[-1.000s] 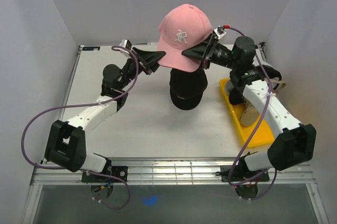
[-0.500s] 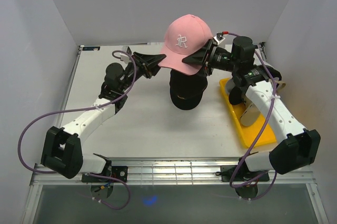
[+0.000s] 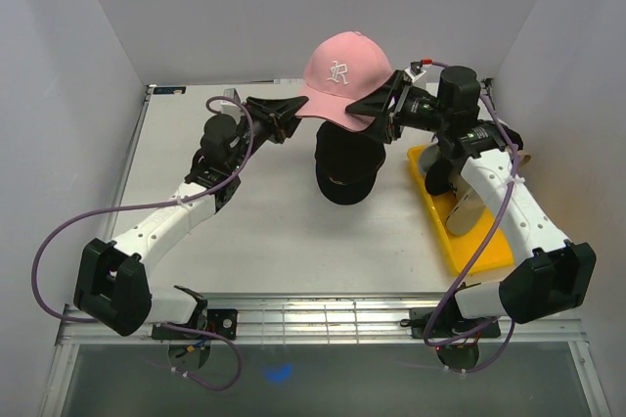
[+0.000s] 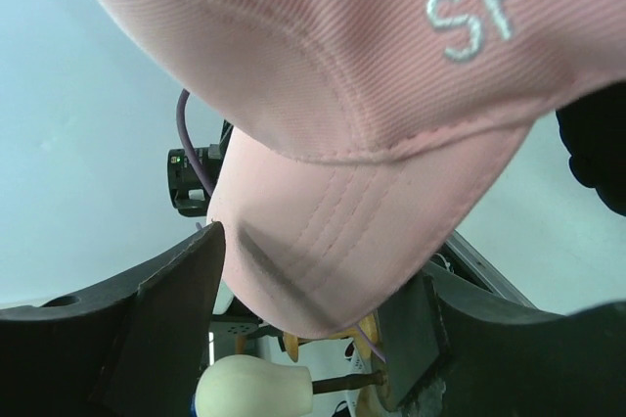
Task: Stack the hats
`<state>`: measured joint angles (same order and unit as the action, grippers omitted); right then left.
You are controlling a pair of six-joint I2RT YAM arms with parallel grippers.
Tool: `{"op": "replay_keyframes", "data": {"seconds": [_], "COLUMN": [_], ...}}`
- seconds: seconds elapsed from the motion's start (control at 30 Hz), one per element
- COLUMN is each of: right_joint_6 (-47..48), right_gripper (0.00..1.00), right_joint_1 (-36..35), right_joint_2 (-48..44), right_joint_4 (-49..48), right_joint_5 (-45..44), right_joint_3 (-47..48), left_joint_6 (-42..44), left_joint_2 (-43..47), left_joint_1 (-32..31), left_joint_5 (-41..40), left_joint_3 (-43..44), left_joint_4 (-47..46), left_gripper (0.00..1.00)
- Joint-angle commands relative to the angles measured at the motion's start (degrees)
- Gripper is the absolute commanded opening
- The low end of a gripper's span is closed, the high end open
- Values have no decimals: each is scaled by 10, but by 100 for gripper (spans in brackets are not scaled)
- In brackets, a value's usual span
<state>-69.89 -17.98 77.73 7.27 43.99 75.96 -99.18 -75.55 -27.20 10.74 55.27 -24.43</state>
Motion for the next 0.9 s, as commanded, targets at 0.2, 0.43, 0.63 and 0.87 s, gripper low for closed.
{"op": "replay_keyframes", "data": {"seconds": [0.2,0.43,0.63,0.87], "right_joint_6": [-24,-42,-49,-42], "right_gripper": [67,62,56,35], "right_joint_1": [14,14,14,23], "right_joint_2": [-3,8,22,42], "right_joint_4": [-45,-58,-57,-52], "right_joint_5": [23,28,31,43], "right_joint_3": [23,31,43,54], "left_joint_6": [36,52,77,103], "left_joint_2": [17,16,22,13], "left_joint_1": [-27,-53,-70,-74], "left_joint_5": [-99,-157,-183,-168], "left_joint_3": [9,-3,-17,-25], "left_joint_4": [21,-4,-16,-19], "left_gripper": [0,0,0,0]}}
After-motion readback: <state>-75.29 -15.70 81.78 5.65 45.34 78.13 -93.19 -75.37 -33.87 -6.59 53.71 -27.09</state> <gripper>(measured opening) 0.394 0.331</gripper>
